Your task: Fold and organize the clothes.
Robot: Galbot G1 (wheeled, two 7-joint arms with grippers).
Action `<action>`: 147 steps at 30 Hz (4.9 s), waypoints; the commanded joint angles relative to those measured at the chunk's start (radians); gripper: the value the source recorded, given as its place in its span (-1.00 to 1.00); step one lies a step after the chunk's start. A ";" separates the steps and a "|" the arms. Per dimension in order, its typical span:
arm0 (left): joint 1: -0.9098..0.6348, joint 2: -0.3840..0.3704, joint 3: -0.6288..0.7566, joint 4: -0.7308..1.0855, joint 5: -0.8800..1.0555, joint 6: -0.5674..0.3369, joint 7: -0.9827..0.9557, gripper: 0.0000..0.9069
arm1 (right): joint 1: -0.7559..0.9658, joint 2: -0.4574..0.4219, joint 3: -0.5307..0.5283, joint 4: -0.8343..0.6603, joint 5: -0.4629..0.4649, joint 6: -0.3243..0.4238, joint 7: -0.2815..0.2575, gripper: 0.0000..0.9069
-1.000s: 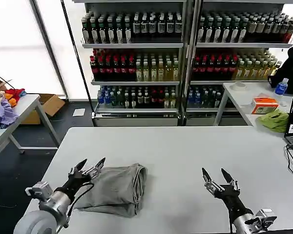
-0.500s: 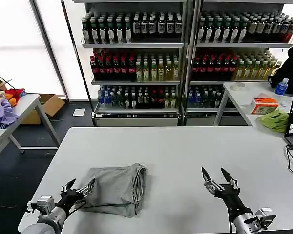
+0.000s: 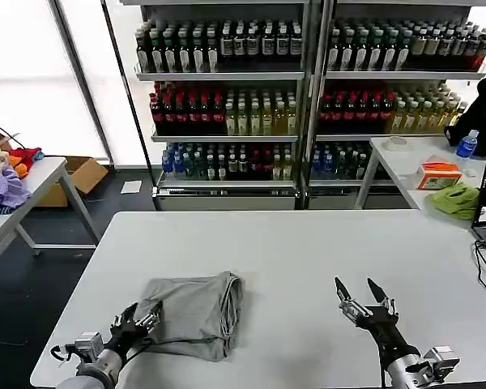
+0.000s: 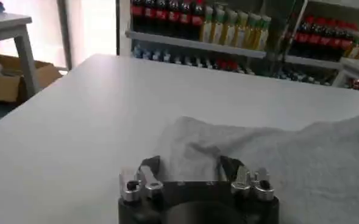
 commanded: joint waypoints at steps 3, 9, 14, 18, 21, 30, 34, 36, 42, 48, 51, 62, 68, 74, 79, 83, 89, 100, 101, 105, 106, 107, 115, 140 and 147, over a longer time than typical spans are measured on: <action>0.006 -0.043 0.025 0.015 -0.069 -0.013 -0.008 -0.98 | -0.002 0.001 0.014 0.008 0.008 0.000 0.000 1.00; 0.011 -0.058 0.006 -0.010 -0.171 -0.015 -0.045 -0.98 | -0.001 -0.001 0.022 0.010 0.012 0.003 0.002 1.00; 0.021 -0.084 -0.037 -0.043 -0.307 -0.015 -0.091 -0.98 | 0.002 0.001 0.027 0.016 0.016 0.003 0.004 1.00; 0.016 -0.091 -0.104 -0.040 -0.440 -0.015 -0.117 -0.98 | 0.002 0.004 0.032 0.025 0.016 0.002 0.005 1.00; 0.017 -0.067 -0.183 -0.038 -0.524 -0.024 -0.137 -0.98 | -0.002 0.005 0.038 0.026 0.018 0.002 0.004 1.00; 0.034 0.084 -0.440 -0.130 -0.731 0.025 -0.188 -0.98 | -0.003 0.010 0.032 0.017 0.021 0.005 0.005 1.00; 0.034 0.154 -0.530 -0.177 -0.903 0.093 -0.261 -0.98 | -0.002 0.009 0.028 0.013 0.020 0.009 0.005 1.00; 0.034 0.198 -0.563 -0.196 -0.970 0.096 -0.270 -0.98 | 0.000 0.006 0.032 0.010 0.024 0.010 0.004 1.00; 0.031 0.270 -0.532 -0.194 -0.953 0.096 -0.268 -0.98 | 0.005 -0.001 0.037 0.002 0.025 0.021 -0.012 1.00; -0.012 0.240 -0.417 -0.280 -0.933 0.098 -0.307 -0.98 | 0.013 0.017 0.023 -0.021 0.012 0.032 -0.021 1.00; 0.007 0.201 -0.269 -0.384 -0.927 0.091 -0.330 -0.98 | 0.009 0.032 0.016 -0.010 -0.011 0.044 -0.037 1.00; -0.161 0.163 0.365 -0.366 -0.815 -0.024 -0.333 -0.98 | -0.010 0.096 -0.030 0.024 -0.047 0.045 -0.035 1.00; -0.340 0.001 0.551 -0.102 -0.703 0.079 -0.157 0.76 | -0.033 0.127 -0.079 0.007 -0.082 0.058 -0.038 1.00; -0.356 -0.098 0.601 0.027 -0.558 0.080 -0.039 1.00 | -0.035 0.102 -0.149 -0.023 -0.115 0.043 -0.034 1.00; -0.357 -0.103 0.555 0.003 -0.559 0.061 -0.019 1.00 | -0.021 0.090 -0.177 -0.063 -0.108 0.028 -0.028 1.00; -0.323 -0.049 0.477 -0.114 -0.476 0.034 0.021 1.00 | 0.007 0.068 -0.216 -0.097 -0.048 -0.010 -0.011 1.00; -0.182 0.049 0.224 -0.241 -0.073 0.040 0.072 1.00 | 0.095 0.060 -0.322 -0.169 -0.030 -0.158 0.105 1.00; -0.055 0.035 -0.113 -0.285 -0.024 -0.012 0.068 1.00 | 0.270 0.094 -0.447 -0.325 0.083 -0.238 0.141 -1.00; -0.053 0.031 -0.117 -0.289 -0.025 -0.013 0.068 1.00 | 0.270 0.095 -0.447 -0.323 0.087 -0.238 0.138 -1.00; -0.039 0.012 -0.142 -0.302 -0.046 -0.015 0.059 1.00 | 0.257 0.084 -0.431 -0.305 0.114 -0.225 0.125 -1.00; -0.039 0.010 -0.150 -0.300 -0.048 -0.016 0.057 1.00 | 0.251 0.076 -0.423 -0.301 0.122 -0.217 0.124 -1.00; -0.039 0.008 -0.160 -0.299 -0.051 -0.016 0.054 1.00 | 0.250 0.072 -0.417 -0.298 0.126 -0.215 0.122 -1.00; -0.041 0.007 -0.218 -0.298 -0.127 -0.002 0.038 1.00 | 0.208 0.010 -0.337 -0.240 0.130 -0.213 0.098 -1.00; 0.030 -0.041 -0.258 -0.426 -0.170 0.011 0.030 1.00 | 0.136 -0.130 -0.023 -0.059 0.015 -0.282 0.140 1.00; 0.051 -0.038 -0.280 -0.442 -0.163 0.006 0.031 1.00 | 0.339 -0.061 -0.342 -0.034 -0.144 -0.267 0.135 1.00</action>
